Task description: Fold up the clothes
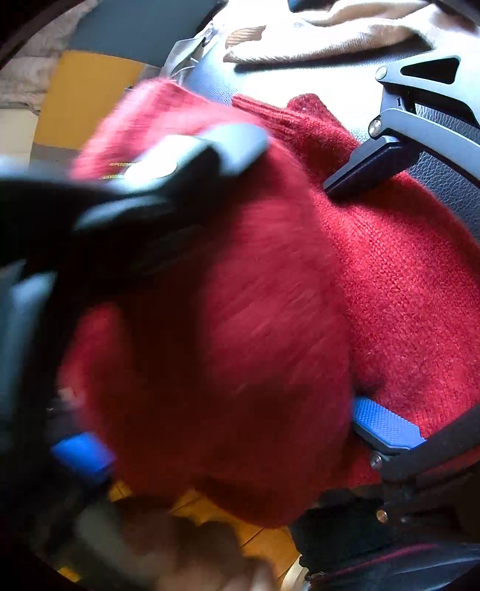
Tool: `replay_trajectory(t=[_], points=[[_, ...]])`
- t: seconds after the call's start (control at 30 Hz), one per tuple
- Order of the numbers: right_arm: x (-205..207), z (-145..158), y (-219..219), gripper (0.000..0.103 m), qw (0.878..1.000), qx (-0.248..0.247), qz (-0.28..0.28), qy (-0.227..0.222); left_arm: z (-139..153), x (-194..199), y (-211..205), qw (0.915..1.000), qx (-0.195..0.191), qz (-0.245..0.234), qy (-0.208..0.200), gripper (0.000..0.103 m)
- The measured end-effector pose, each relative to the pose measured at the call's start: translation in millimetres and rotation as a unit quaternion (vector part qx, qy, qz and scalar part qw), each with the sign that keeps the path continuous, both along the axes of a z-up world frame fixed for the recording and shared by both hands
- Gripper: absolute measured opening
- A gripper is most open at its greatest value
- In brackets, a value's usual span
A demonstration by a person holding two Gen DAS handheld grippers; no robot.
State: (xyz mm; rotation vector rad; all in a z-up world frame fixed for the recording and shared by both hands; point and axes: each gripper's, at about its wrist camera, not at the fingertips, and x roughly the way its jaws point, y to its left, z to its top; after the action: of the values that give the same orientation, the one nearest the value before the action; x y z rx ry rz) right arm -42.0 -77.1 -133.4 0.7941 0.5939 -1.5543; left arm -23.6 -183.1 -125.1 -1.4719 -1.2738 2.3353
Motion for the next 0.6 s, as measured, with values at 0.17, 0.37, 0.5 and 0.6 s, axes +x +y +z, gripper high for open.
replay_trajectory(t=[0.17, 0.37, 0.5, 0.6], points=[[1.2, 22.4, 38.8, 0.103, 1.000, -0.008, -0.020, 0.010, 26.4, 4.4, 14.3, 0.9992, 0.038, -0.015, -0.001, 0.028], [9.4, 25.1, 94.2, 0.103, 0.997, -0.010, -0.080, -0.006, 80.5, 23.7, 28.7, 0.9917, 0.090, -0.067, 0.063, 0.028], [17.1, 19.3, 135.4, 0.103, 0.993, -0.012, -0.115, -0.019, 113.0, 59.5, -3.8, 0.9883, 0.057, -0.049, 0.133, 0.028], [55.3, 26.3, 134.8, 0.103, 0.989, -0.039, -0.140, -0.034, 116.6, 90.6, -37.2, 0.9880, 0.000, -0.009, 0.155, 0.031]])
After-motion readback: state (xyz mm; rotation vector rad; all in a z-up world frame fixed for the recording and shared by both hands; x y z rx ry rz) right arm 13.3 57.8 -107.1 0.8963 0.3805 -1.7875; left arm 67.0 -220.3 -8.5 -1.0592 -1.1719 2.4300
